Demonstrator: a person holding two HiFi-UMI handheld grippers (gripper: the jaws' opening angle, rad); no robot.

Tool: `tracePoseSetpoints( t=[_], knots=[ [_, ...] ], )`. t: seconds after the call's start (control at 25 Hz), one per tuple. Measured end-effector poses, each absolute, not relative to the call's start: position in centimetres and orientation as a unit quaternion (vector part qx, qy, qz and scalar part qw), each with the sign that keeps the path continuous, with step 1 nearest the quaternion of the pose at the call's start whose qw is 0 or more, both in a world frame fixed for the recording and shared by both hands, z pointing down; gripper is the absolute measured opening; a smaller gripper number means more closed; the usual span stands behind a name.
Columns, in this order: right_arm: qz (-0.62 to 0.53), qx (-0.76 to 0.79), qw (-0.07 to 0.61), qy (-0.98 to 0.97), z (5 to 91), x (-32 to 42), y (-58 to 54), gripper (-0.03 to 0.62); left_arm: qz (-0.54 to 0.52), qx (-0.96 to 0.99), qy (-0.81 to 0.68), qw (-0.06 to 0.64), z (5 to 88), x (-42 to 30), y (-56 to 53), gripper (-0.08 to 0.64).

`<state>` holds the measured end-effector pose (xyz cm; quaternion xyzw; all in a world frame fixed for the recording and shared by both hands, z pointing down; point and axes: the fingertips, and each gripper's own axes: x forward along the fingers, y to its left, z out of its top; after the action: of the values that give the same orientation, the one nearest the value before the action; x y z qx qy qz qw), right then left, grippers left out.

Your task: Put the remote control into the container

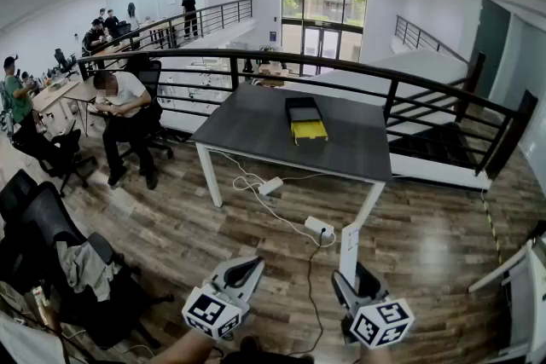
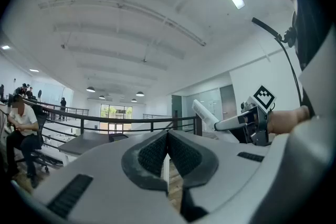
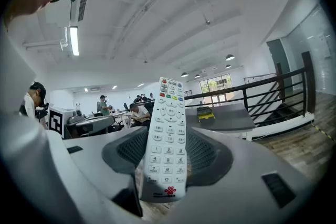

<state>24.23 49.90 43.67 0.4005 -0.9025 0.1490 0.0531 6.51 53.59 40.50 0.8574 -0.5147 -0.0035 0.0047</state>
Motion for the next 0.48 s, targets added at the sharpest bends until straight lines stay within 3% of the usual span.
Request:
tracePoseSetpoints(
  t=[0.48],
  knots=[
    [0.145,0.403,0.048,-0.902,43.19,24.41,49.43,0.230,-0.007,0.860,-0.510,-0.001,40.03,6.71,53.12,0.005]
  ],
)
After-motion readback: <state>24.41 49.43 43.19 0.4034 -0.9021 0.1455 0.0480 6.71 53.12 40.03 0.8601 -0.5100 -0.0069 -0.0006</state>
